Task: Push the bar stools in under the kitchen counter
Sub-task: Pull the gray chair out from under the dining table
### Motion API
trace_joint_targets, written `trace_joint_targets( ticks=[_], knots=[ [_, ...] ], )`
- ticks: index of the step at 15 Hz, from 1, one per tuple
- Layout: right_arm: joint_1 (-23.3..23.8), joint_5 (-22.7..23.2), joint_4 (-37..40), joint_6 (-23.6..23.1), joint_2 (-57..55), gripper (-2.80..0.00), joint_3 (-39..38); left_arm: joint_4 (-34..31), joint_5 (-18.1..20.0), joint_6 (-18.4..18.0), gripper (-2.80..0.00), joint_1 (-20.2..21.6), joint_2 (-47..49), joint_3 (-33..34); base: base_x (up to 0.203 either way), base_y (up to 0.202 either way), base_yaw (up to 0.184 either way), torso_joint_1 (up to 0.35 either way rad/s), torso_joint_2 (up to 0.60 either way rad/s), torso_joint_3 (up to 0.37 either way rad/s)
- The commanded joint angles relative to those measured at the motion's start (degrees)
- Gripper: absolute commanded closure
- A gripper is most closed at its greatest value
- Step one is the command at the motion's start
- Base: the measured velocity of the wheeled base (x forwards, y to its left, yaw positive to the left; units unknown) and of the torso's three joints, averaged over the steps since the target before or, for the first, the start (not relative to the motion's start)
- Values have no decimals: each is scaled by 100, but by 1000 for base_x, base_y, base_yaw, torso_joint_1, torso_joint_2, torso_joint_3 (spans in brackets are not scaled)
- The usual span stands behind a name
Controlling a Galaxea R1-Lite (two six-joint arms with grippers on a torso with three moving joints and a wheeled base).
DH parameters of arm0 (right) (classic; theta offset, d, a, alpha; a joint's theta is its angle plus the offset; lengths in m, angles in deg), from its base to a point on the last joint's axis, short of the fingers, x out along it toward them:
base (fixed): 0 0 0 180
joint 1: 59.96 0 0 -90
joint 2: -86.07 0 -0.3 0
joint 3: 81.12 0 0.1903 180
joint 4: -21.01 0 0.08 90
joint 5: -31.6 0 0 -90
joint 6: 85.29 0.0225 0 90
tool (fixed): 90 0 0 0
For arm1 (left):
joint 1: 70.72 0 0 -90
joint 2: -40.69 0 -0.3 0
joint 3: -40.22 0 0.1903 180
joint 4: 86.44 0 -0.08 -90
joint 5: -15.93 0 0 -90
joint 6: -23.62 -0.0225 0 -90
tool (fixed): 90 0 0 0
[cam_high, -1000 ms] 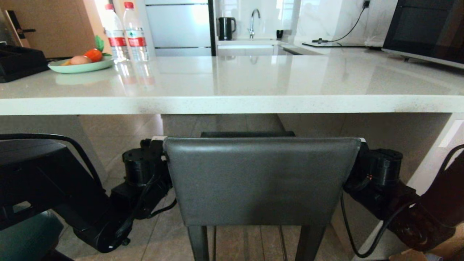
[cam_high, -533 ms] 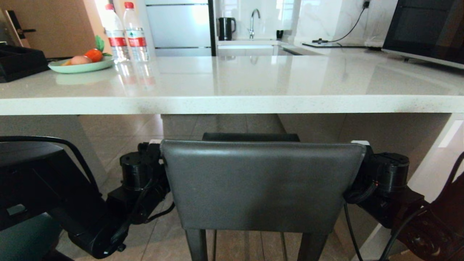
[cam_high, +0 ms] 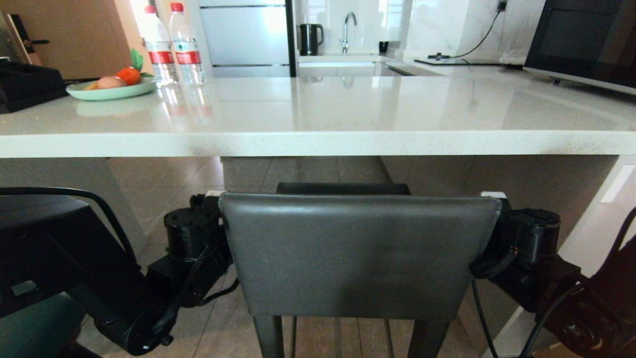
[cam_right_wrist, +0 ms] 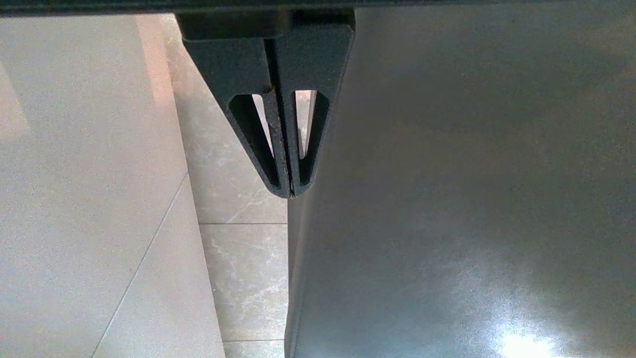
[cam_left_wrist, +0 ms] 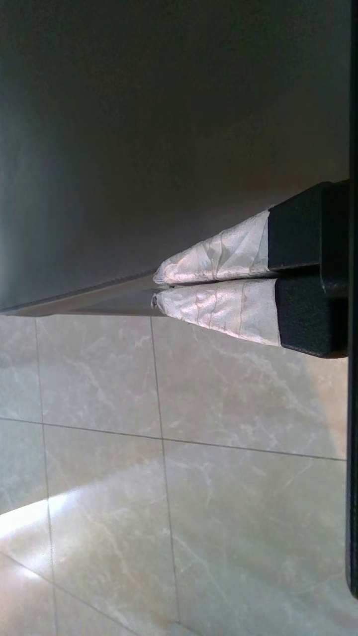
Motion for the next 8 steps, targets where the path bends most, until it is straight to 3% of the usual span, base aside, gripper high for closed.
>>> trace_joint_targets(
  ticks=[1, 5, 8],
  knots=[
    [-3, -2, -35, -2, -50, 0, 30, 56, -24, -15, 0, -27, 21, 46, 0, 0, 0, 0, 0, 0],
    [-3, -10, -26, -10, -160, 0, 191, 56, -439, -15, 0, -409, -15, 238, -176, 0, -1, -1, 2, 2],
    [14, -18, -34, -10, -134, 0, 167, 55, -464, -15, 0, -440, 29, 160, -193, 0, 0, 2, 1, 2]
  ],
)
